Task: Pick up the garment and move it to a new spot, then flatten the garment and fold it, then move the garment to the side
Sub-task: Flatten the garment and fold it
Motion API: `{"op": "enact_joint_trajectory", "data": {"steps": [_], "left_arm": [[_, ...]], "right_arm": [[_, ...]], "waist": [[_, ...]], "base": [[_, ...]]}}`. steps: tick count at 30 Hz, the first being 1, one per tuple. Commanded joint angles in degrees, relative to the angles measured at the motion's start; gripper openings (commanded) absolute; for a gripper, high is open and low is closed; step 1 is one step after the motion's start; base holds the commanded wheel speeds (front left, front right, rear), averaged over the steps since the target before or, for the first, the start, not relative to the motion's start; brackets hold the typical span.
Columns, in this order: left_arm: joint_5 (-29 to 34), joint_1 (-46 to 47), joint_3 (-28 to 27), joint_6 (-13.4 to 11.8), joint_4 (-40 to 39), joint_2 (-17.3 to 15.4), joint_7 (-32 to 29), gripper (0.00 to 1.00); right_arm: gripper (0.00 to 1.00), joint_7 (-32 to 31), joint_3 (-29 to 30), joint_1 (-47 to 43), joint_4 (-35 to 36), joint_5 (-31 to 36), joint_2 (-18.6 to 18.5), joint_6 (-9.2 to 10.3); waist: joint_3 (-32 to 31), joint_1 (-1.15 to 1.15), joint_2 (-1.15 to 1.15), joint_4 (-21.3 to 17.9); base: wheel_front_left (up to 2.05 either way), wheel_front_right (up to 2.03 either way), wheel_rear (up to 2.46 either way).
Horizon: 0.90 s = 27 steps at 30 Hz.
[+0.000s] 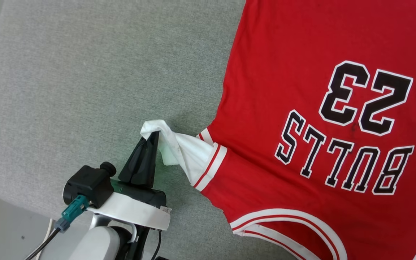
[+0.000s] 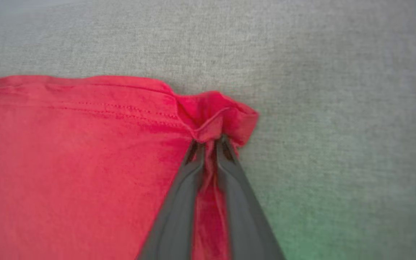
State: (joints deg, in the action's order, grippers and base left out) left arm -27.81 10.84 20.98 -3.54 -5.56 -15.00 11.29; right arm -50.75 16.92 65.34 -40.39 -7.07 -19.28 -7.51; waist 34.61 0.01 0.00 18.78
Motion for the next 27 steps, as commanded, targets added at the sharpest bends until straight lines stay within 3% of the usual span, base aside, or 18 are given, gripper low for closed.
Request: {"op": "enact_joint_trajectory", "data": {"steps": [1, 8, 14, 21, 27], "left_arm": [[-0.32, 0.42, -0.08, 0.06, 0.62, 0.28, 0.42, 0.00], [-1.25, -1.51, -0.51, -0.45, 2.44, -0.25, 0.22, 0.00], [-2.21, -5.07, -1.58, -1.66, 4.31, -1.51, -0.71, 0.00], [-3.27, -10.46, -3.10, -4.00, 5.14, -3.37, -2.34, 0.00], [-4.13, -14.39, -4.04, -5.66, 4.79, -4.56, -3.76, 0.00]], "right_arm": [[0.00, -0.77, -0.38, -5.17, -2.44, 1.10, 0.99, 0.04], [0.00, 1.17, -3.18, -5.56, 0.76, 0.98, -2.21, 0.05], [0.00, 2.13, -10.98, -12.13, 6.54, -3.66, -4.53, 0.05], [0.00, 0.57, -15.54, -28.85, 18.17, -11.79, -8.13, 0.04], [0.00, -2.56, -11.84, -49.83, 29.93, -15.33, -8.03, 0.04]], "waist": [[-1.58, -0.01, 0.00, -0.10], [-7.69, -0.01, 0.00, -1.85], [-15.37, -0.01, 0.00, -5.98], [-23.11, -0.01, 0.00, -11.83], [-27.96, -0.01, 0.00, -15.83]], "base": [[0.00, 0.00, 0.00], [0.00, 0.00, 0.00], [0.00, 0.00, 0.00], [0.00, 0.00, 0.00], [0.00, 0.00, 0.00]]}}
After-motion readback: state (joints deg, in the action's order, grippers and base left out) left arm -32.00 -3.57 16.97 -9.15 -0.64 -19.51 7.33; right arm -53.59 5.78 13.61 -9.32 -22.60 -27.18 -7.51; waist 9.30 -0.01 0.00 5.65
